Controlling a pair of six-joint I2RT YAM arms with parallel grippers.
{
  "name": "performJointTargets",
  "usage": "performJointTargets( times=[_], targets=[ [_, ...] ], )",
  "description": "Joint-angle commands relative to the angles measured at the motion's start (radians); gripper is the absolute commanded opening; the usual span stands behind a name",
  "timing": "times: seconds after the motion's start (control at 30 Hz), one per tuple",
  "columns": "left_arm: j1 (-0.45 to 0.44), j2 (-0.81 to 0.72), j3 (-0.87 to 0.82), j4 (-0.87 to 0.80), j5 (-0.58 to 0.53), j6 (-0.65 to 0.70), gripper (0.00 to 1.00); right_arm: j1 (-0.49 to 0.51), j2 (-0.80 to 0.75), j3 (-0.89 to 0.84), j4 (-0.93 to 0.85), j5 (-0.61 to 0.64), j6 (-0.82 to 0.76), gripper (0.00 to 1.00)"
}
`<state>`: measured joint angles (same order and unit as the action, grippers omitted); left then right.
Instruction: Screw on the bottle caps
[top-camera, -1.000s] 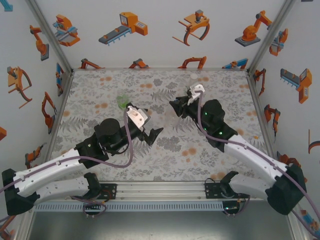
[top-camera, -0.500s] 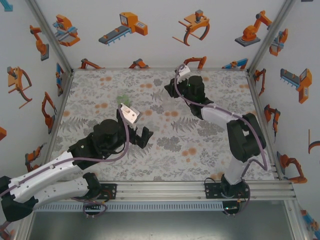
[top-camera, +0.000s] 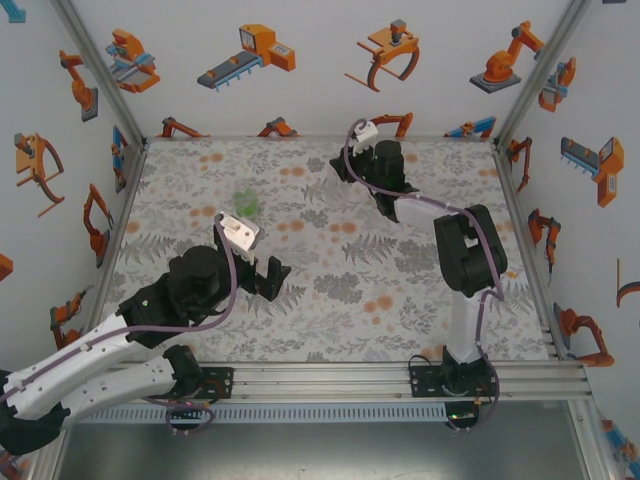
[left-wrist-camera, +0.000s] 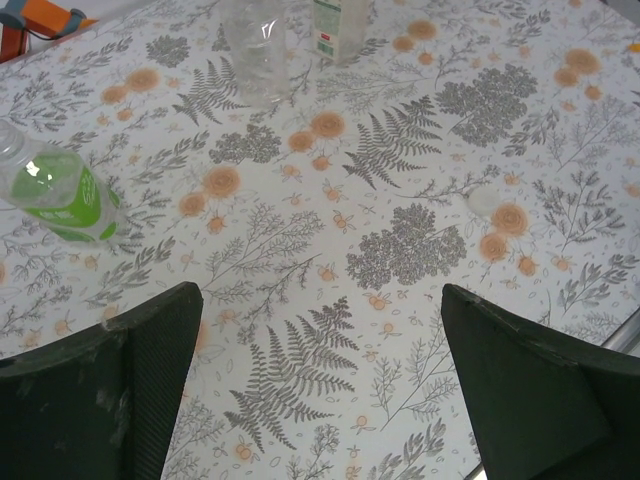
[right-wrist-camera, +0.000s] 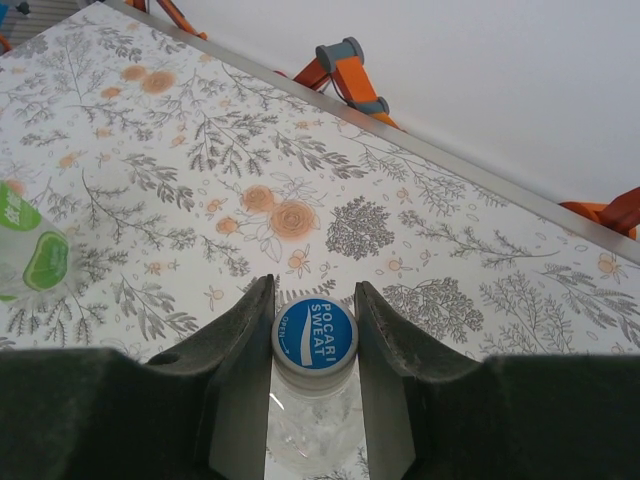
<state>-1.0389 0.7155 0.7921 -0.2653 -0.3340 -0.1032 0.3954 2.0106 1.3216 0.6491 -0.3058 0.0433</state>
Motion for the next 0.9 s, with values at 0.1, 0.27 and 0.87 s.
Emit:
performJointTargets(
  times=[0.1,0.27,0.87],
  targets=[
    [0.01,-0.011,-0.013,-0.021,-0.016,-0.018,0.97,-0.002,0.017,0.031,0.03,-0.016,-0.035,0.1],
    [0.012,-0.005,-0.013,-0.023,-0.016,-0.02,0.97,-0.002,0.009,0.031,0.03,-0.02,-0.041,0.32],
    [0.04,-0.004,0.017,-0.037,-0.032,-0.027,0.97,-0.003,-0.09,0.057,-0.042,-0.065,-0.056,0.55]
  ],
)
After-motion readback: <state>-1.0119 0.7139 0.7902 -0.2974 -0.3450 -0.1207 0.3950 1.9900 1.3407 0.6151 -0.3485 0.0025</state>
